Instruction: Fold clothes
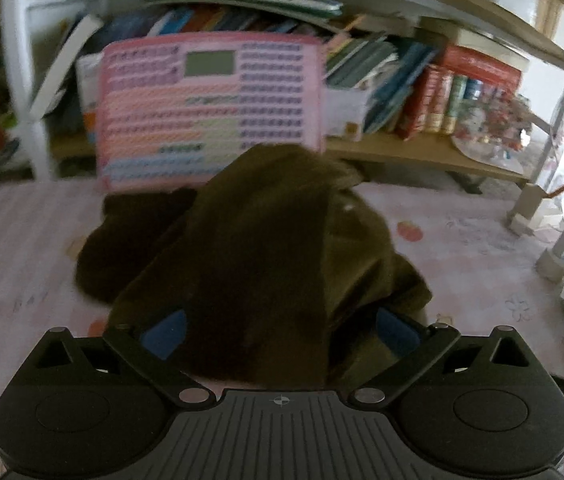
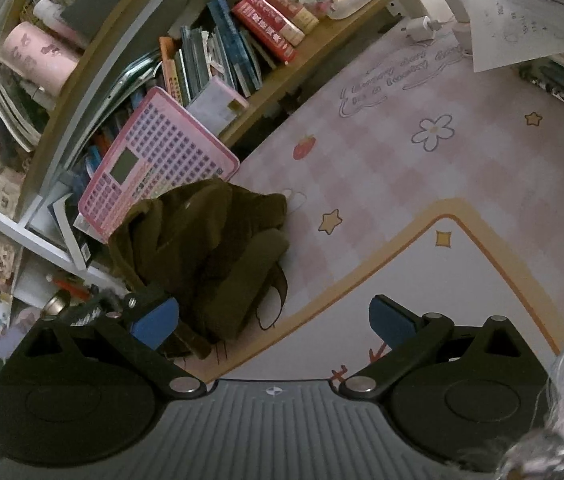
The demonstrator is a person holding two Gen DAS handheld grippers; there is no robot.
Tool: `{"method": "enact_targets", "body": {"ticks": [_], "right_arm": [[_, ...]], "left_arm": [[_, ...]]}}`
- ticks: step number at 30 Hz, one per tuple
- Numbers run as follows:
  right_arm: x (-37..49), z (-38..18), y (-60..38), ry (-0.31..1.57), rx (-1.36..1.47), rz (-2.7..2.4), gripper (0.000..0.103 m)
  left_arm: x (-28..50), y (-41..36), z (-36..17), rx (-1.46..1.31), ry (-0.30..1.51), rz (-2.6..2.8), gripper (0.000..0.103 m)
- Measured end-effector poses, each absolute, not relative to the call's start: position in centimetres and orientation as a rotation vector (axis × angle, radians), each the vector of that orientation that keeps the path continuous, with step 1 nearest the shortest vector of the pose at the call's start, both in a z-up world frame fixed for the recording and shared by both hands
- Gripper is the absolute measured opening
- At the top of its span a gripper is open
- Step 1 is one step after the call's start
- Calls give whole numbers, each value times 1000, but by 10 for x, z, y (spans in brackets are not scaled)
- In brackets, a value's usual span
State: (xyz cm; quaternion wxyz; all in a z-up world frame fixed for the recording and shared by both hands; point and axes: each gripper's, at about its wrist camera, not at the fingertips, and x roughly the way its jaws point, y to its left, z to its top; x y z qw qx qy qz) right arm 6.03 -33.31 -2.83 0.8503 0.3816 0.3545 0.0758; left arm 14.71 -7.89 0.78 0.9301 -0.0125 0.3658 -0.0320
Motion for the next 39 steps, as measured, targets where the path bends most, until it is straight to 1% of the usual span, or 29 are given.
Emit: {"method": "enact_targets", "body": {"ticks": [3, 4, 5, 6, 7, 8, 9, 10, 16, 20, 22, 25, 30, 35, 39], "right_arm": [[63, -28, -334, 768, 805, 172, 103], [63, -27, -334, 773, 801, 182, 103], [63, -26, -334, 776, 797, 195, 102], [63, -25, -334, 781, 796, 207, 102], [64, -26, -334, 789, 803, 220, 102], [64, -26, -333, 796, 811, 232, 102], [65, -28, -333, 807, 827, 240, 102], [67, -30, -332, 820, 848, 248, 102], [83, -45, -322, 902, 1044, 335, 102], [96, -59, -307, 968, 1253, 416, 102], [100, -71, -298, 1011, 1411, 440, 102], [97, -88, -284, 1091, 1563, 438, 102], [80, -97, -277, 1159, 1598, 360, 102], [68, -103, -266, 1166, 1667, 369, 102], [68, -103, -258, 1138, 1718, 416, 102]], "left_arm": [[165, -76, 3, -44, 751, -11, 101], [170, -72, 1, -67, 753, 10, 100], [174, -67, -1, -86, 754, 18, 94], [176, -62, -2, -102, 753, 19, 72], [177, -56, -3, -113, 751, 23, 35], [176, -50, -3, -124, 750, 29, 21], [174, -44, -1, -132, 745, 45, 10], [167, -35, 3, -153, 725, 44, 9], [97, -12, 51, -146, 624, 22, 5], [59, -6, 81, -153, 589, 18, 5], [47, -5, 91, -168, 584, 18, 5], [47, 3, 93, -243, 592, 16, 4], [63, 12, 98, -397, 588, -76, 4], [81, 0, 104, -591, 534, -243, 3], [91, -15, 108, -572, 523, -313, 3]]}}
